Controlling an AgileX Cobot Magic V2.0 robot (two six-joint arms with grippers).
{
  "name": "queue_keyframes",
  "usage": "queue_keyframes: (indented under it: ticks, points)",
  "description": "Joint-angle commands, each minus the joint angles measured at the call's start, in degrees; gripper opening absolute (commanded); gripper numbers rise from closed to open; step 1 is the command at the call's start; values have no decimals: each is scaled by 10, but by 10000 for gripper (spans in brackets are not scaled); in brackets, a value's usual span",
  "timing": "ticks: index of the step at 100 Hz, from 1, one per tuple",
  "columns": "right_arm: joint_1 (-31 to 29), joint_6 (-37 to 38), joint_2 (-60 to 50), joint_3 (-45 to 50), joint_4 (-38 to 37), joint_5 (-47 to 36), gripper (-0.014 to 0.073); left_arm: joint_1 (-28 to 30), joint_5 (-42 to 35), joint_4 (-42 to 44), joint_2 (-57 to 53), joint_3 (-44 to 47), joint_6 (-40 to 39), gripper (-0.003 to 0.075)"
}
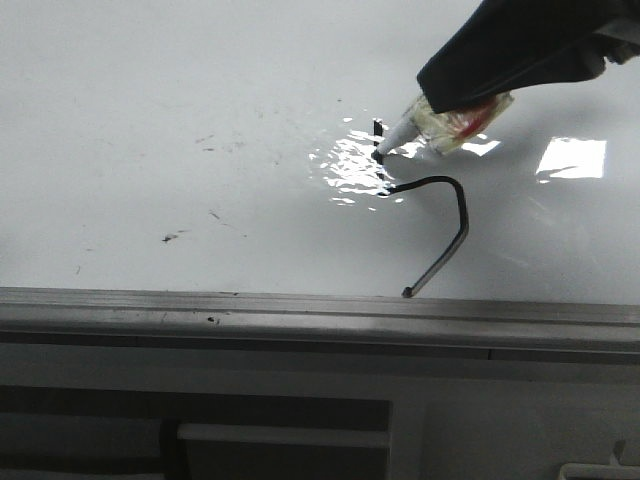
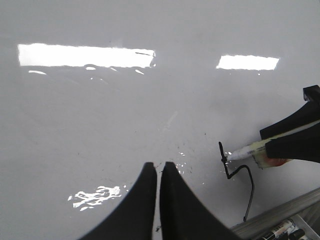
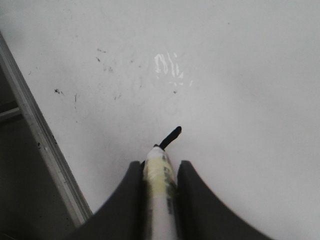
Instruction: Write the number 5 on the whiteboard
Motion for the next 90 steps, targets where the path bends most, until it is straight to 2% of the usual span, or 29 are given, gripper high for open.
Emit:
queue_keyframes:
  ticks: [1, 15, 54, 79, 90]
  points:
    - [-3, -3, 2, -17, -2, -38, -42, 1, -37, -4, 0, -17, -5, -20]
    - [-22, -3, 2, -17, -2, -26, -42, 1, -37, -4, 0, -17, -5, -20]
    - [-143, 2, -47, -17, -2, 42, -42, 1, -37, -4, 0, -17, -5, -20]
    - [-141, 2, -54, -18, 0, 45, -42, 1, -37, -4, 0, -17, -5, -20]
    - [-111, 1, -84, -34, 1, 47, -43, 1, -35, -4, 0, -17, -5, -20]
